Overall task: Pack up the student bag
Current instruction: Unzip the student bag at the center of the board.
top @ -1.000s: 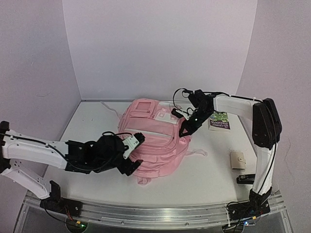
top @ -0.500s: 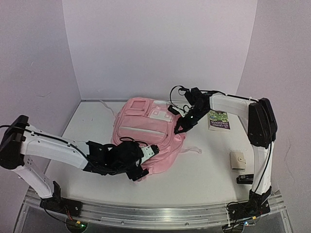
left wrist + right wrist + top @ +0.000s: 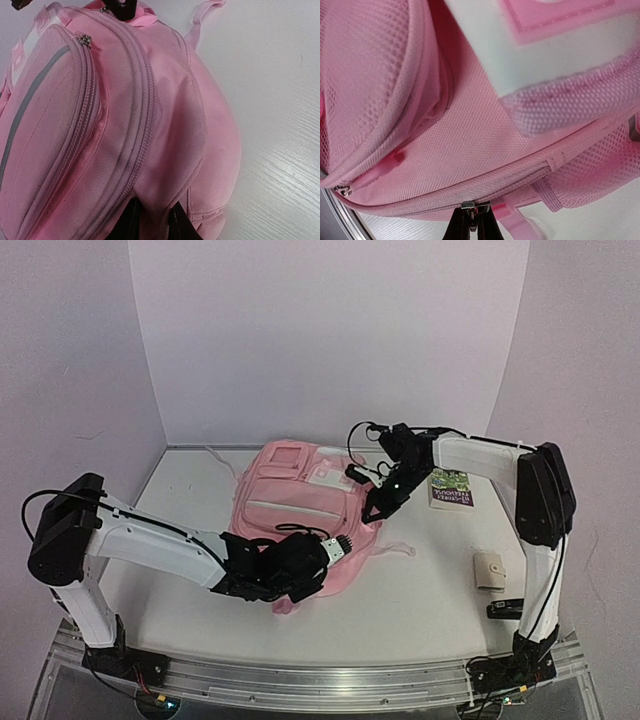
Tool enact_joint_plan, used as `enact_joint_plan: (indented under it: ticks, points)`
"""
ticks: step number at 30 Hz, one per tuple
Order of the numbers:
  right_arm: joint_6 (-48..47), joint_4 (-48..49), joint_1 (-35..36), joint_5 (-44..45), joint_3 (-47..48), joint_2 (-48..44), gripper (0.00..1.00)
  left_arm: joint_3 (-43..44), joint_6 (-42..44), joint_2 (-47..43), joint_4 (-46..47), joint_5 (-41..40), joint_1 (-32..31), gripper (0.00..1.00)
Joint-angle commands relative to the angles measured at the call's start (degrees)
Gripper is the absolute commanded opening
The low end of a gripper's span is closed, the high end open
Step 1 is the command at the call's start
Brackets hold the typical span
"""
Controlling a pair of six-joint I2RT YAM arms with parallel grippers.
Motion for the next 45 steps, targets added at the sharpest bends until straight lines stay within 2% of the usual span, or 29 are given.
enact_joint_plan:
  ticks: [1, 7, 16, 22, 27, 30, 34, 38, 42, 45]
  points:
    - [-3.26, -8.19, 0.61, 0.29, 0.09, -4.79, 0.0, 3.15, -5.01, 1.26, 1.65, -4.21, 0.98, 0.11]
    - [-2.02, -11.13, 2.54, -2.88, -1.52, -5.66, 0.0, 5.38, -9.31, 3.35, 0.56, -5.21, 2.42, 0.0]
    - [1.52, -10.25, 6.88, -5.69, -2.42, -5.2, 0.0, 6.84, -12.16, 4.05, 0.98, -5.5, 3.37, 0.0]
    - [8.36, -4.78, 9.71, -11.7, -2.41, -7.39, 0.0, 4.35, -15.52, 2.06, 3.3, -4.06, 4.9, 0.0]
    - [12.06, -1.1, 13.32, -11.72, -4.46, -8.36, 0.08, 1.34, -18.03, -1.39, 5.46, -1.94, 6.53, 0.0]
    - [13.25, 0.15, 14.71, -11.71, -6.03, -8.25, 0.09, 0.48, -18.63, -2.15, 5.83, -1.55, 7.17, 0.0]
    - [13.56, 0.26, 14.71, -11.2, -6.22, -9.05, 0.19, -1.0, -19.75, -3.65, 6.62, 0.23, 7.21, 0.01]
    - [13.32, 0.26, 12.55, -11.65, -6.62, -12.15, 0.35, -6.16, -20.99, -9.24, 10.45, 3.51, 7.24, 0.17]
    - [14.04, 0.3, 7.78, -15.25, -6.91, -14.88, 0.5, -10.79, -22.56, -15.3, 13.67, 7.33, 6.82, 0.4]
    - [14.91, 0.41, 3.97, -17.13, -7.24, -15.72, 0.54, -10.74, -22.58, -16.88, 13.86, 8.85, 5.22, 0.48]
